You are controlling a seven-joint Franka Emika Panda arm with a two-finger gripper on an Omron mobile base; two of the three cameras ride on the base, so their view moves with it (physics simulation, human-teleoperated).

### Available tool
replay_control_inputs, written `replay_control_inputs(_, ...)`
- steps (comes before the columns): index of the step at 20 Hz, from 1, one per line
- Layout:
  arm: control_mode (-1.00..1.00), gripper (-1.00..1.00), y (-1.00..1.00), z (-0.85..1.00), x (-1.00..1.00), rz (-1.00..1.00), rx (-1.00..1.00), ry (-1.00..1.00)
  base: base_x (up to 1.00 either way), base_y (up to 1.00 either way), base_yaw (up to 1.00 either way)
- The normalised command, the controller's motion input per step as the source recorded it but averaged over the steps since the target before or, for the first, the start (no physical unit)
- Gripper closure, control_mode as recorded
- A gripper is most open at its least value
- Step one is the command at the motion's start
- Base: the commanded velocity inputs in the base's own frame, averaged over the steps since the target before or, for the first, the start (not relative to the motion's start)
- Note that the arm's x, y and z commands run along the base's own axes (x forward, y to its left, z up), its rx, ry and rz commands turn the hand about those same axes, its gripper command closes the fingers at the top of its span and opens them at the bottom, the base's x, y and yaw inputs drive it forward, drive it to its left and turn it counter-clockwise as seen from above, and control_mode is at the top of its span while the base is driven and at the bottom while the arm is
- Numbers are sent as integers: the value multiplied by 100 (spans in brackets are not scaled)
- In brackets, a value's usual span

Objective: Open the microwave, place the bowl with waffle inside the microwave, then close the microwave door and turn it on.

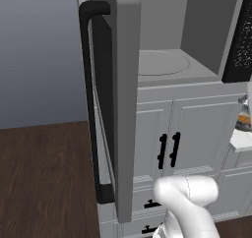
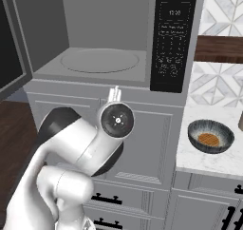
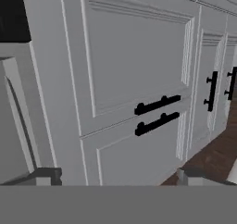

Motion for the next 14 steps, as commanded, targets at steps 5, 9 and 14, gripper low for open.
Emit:
replay_control_inputs(5,-100,-100,-100,-42,2,-12,4,1,0,0,0)
replay_control_inputs(9,-100,-100,-100,-35,31,-7,3,9,0,0,0)
replay_control_inputs(14,-100,-100,-100,-46,57,-1,9,10,0,0,0)
